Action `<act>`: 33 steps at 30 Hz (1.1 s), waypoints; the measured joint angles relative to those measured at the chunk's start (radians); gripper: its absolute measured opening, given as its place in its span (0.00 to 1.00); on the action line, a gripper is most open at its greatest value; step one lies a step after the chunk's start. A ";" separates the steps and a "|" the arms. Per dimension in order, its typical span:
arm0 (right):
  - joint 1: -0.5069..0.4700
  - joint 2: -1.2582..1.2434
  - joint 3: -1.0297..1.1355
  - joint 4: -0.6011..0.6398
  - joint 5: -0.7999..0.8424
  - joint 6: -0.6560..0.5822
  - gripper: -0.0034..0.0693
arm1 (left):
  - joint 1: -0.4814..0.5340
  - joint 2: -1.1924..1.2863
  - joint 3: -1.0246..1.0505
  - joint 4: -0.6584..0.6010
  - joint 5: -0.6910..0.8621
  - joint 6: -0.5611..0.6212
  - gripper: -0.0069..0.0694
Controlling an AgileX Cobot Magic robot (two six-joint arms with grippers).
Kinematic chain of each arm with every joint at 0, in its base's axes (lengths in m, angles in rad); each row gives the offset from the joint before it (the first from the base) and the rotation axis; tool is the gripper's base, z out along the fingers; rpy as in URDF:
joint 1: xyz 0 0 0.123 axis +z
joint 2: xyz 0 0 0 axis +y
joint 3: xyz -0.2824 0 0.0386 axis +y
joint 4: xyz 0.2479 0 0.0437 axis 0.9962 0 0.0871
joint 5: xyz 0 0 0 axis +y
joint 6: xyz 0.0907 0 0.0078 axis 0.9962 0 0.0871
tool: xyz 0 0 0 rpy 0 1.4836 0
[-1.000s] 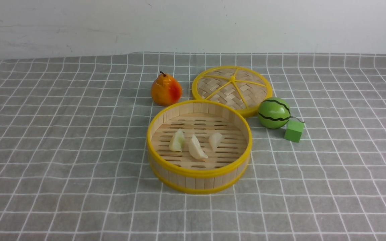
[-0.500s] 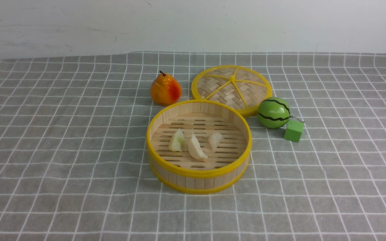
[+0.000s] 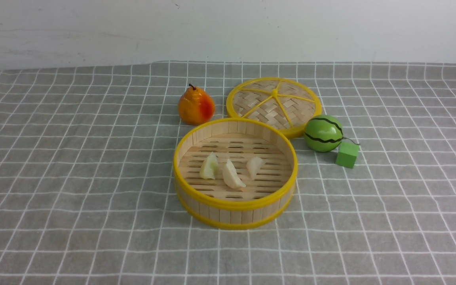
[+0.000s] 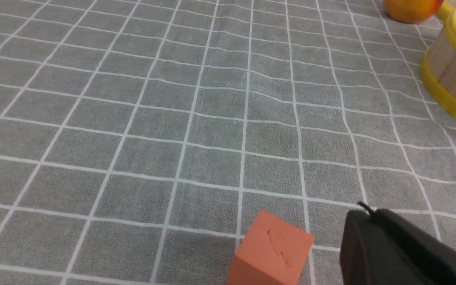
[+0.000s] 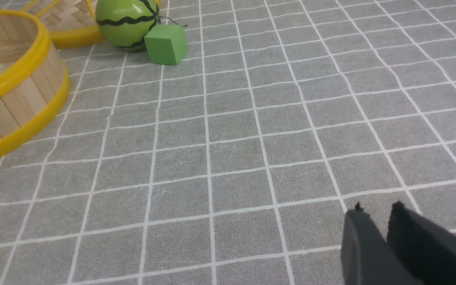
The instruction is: Put the dumplings into the steamer on the table with the grey tablecloth.
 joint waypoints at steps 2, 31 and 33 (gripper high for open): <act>0.000 0.000 0.000 0.000 0.000 0.000 0.20 | 0.001 0.000 0.000 0.000 0.000 0.000 0.07; 0.000 0.000 0.000 0.000 0.000 0.000 0.24 | 0.001 0.000 0.000 0.003 -0.001 0.000 0.07; 0.000 0.000 0.000 0.000 0.000 0.000 0.25 | 0.001 0.000 0.000 0.003 -0.001 0.000 0.07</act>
